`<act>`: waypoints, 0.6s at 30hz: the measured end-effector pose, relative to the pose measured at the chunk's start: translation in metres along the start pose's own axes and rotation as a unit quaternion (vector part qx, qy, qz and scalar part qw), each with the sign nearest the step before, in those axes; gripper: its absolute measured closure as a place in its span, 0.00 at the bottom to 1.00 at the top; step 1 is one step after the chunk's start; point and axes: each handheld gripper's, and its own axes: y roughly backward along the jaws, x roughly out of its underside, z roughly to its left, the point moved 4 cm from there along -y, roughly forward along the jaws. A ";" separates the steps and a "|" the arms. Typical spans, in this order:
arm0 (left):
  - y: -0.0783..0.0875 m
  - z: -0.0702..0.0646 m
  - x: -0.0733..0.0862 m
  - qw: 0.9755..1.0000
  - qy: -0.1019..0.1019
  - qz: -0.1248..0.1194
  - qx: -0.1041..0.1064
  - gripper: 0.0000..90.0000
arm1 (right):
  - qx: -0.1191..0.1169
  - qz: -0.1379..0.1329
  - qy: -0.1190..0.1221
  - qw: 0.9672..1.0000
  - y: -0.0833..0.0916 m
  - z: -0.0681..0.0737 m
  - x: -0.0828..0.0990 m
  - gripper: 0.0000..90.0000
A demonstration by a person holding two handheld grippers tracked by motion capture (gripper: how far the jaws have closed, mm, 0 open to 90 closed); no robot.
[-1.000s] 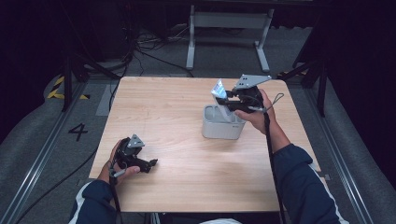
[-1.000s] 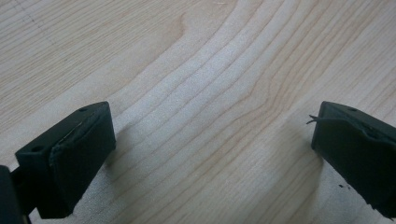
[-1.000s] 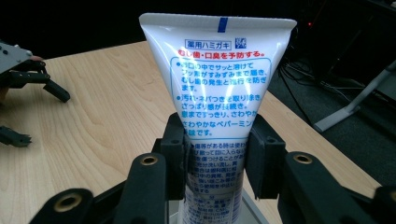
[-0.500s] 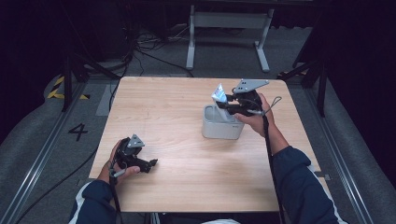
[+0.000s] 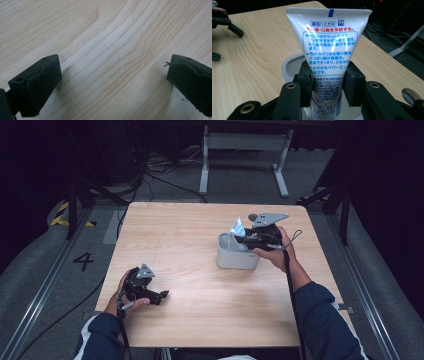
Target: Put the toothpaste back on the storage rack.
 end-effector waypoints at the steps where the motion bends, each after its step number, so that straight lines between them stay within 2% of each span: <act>1: 0.000 0.000 0.000 1.000 -0.002 0.001 -0.001 0.00 | -0.001 0.001 -0.001 1.000 0.000 0.000 0.002 0.71; 11: 0.000 0.000 0.000 1.000 0.000 0.000 -0.001 0.00 | -0.007 0.017 -0.003 1.000 -0.004 0.001 0.017 0.71; 18: 0.000 0.000 0.000 1.000 0.000 0.000 -0.001 0.00 | -0.013 0.018 -0.005 1.000 -0.003 0.001 0.023 0.70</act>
